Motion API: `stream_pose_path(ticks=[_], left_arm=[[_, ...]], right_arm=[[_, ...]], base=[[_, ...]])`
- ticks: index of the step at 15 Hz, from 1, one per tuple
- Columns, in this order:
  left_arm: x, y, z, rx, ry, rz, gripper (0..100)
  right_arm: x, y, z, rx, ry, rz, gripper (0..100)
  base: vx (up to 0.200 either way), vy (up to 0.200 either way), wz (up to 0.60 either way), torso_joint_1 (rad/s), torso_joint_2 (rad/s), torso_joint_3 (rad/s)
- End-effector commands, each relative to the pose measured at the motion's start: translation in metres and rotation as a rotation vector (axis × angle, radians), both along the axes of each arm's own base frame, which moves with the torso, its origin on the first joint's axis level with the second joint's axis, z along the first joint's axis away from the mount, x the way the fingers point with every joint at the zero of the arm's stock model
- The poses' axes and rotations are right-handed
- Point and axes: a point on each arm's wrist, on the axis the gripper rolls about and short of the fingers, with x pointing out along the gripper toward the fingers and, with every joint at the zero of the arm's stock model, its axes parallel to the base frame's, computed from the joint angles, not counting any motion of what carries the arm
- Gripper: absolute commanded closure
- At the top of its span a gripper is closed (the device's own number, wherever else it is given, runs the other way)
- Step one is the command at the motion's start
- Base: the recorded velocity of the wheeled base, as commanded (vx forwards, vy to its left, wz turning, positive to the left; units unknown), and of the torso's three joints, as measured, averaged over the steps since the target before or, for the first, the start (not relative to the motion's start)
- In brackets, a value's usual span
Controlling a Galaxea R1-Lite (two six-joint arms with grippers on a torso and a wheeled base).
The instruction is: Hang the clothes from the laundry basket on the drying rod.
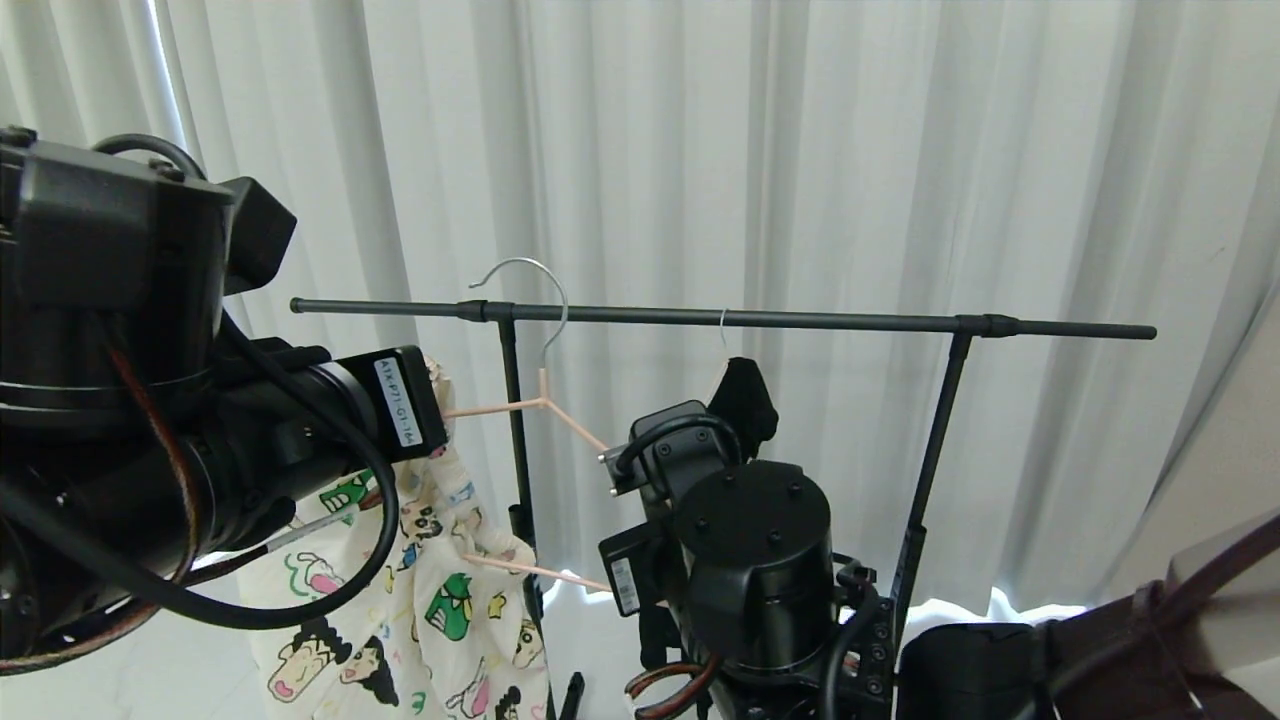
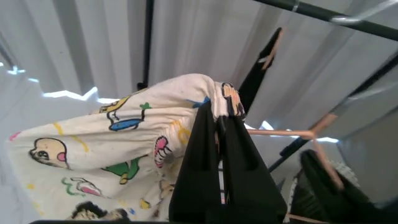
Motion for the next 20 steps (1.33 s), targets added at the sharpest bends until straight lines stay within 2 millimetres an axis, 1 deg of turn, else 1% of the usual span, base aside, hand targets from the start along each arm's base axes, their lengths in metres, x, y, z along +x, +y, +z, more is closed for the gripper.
stream_pose_path(ticks=[1,4,6,12,13,15,18,20], left_arm=[[-0.007,-0.008,0.005,-0.013,-0.012,-0.052,100],[-0.013,-0.016,0.005,-0.021,-0.013,-0.098,100],[-0.017,-0.021,0.009,-0.038,-0.027,-0.126,100],[-0.019,-0.02,0.013,-0.048,-0.04,-0.127,100],[-0.019,-0.02,0.014,-0.047,-0.042,-0.128,0],[-0.019,-0.019,0.012,-0.036,-0.038,-0.129,0],[-0.019,-0.018,0.01,0.042,-0.048,-0.146,0],[-0.019,-0.019,0.012,0.051,-0.069,-0.158,0]], right_arm=[[-0.002,0.005,-0.006,-0.011,0.005,0.01,100],[-0.003,0.009,-0.003,0.0,0.0,0.016,100],[-0.001,0.014,-0.001,0.016,-0.005,0.016,100],[0.0,0.013,0.001,0.035,-0.001,0.01,100],[0.002,0.012,0.002,0.039,-0.003,0.004,100],[0.006,0.008,0.007,0.048,-0.009,-0.022,100],[0.02,-0.004,0.015,0.064,-0.023,-0.098,100],[0.027,-0.011,0.021,0.08,-0.031,-0.126,100]], base=[[0.0,0.0,0.0,0.0,0.0,0.0],[0.0,0.0,0.0,0.0,0.0,0.0],[0.0,0.0,0.0,0.0,0.0,0.0],[0.0,0.0,0.0,0.0,0.0,0.0],[0.0,0.0,0.0,0.0,0.0,0.0],[0.0,0.0,0.0,0.0,0.0,0.0],[0.0,0.0,0.0,0.0,0.0,0.0],[0.0,0.0,0.0,0.0,0.0,0.0]])
